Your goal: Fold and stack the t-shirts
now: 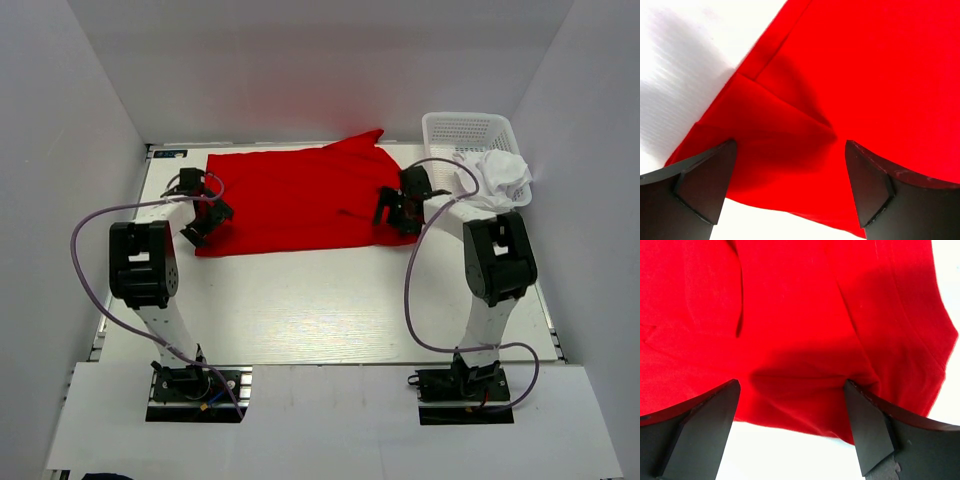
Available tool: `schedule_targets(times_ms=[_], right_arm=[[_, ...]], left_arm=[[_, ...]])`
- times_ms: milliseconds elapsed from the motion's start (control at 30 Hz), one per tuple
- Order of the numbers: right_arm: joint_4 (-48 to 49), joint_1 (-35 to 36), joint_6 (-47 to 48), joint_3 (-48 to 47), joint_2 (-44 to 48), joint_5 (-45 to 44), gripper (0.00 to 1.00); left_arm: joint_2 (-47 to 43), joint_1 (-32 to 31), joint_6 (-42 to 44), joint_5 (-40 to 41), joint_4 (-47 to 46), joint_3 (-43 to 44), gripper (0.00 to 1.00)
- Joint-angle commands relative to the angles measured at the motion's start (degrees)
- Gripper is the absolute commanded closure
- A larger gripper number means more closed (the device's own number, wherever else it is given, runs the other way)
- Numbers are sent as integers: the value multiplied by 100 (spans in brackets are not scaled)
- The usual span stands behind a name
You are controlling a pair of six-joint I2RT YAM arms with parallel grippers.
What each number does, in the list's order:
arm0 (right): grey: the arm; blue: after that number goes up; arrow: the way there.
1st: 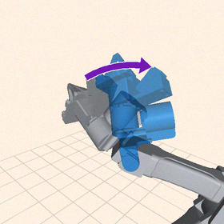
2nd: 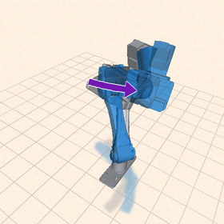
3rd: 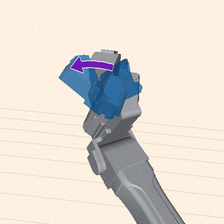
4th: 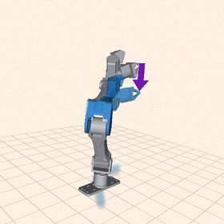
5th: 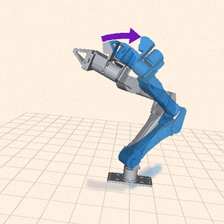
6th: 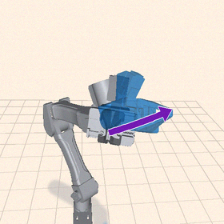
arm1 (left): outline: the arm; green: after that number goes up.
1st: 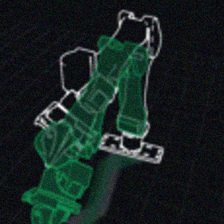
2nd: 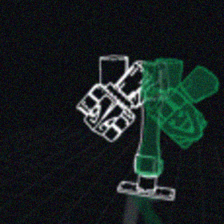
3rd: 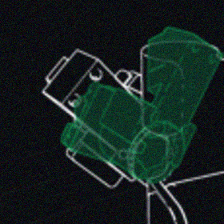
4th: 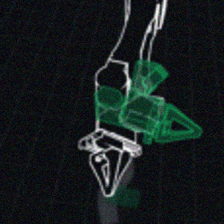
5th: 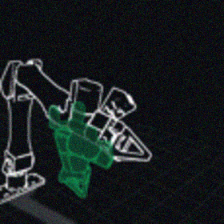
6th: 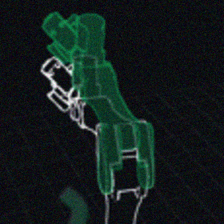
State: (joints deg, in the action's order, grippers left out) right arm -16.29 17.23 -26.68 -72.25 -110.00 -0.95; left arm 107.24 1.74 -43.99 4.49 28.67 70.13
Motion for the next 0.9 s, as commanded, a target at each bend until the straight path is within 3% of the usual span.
schedule_targets(times_ms=[0,167,333,433,533,633,867], right_arm=[[109,-97,-101,693,406,34,10],[-118,-106,-267,1704,1162,-63,10],[-558,-19,-479,2872,2297,42,11],[-1015,43,-313,3006,3341,34,11],[-946,201,-41,2823,3870,752,10],[-279,412,22,2804,3810,1613,10],[293,781,58,2033,2485,1432,10]], left_arm=[[78,-16,127,-27,121,-368,0],[-422,-16,127,298,288,-1263,0],[-1685,-16,-83,412,596,-2343,0],[-2398,-16,-224,220,597,-2784,0],[-3190,-16,-295,219,483,-2838,0],[-3482,-16,-347,473,482,-2566,0],[-3482,-16,-400,728,736,-1960,0]])
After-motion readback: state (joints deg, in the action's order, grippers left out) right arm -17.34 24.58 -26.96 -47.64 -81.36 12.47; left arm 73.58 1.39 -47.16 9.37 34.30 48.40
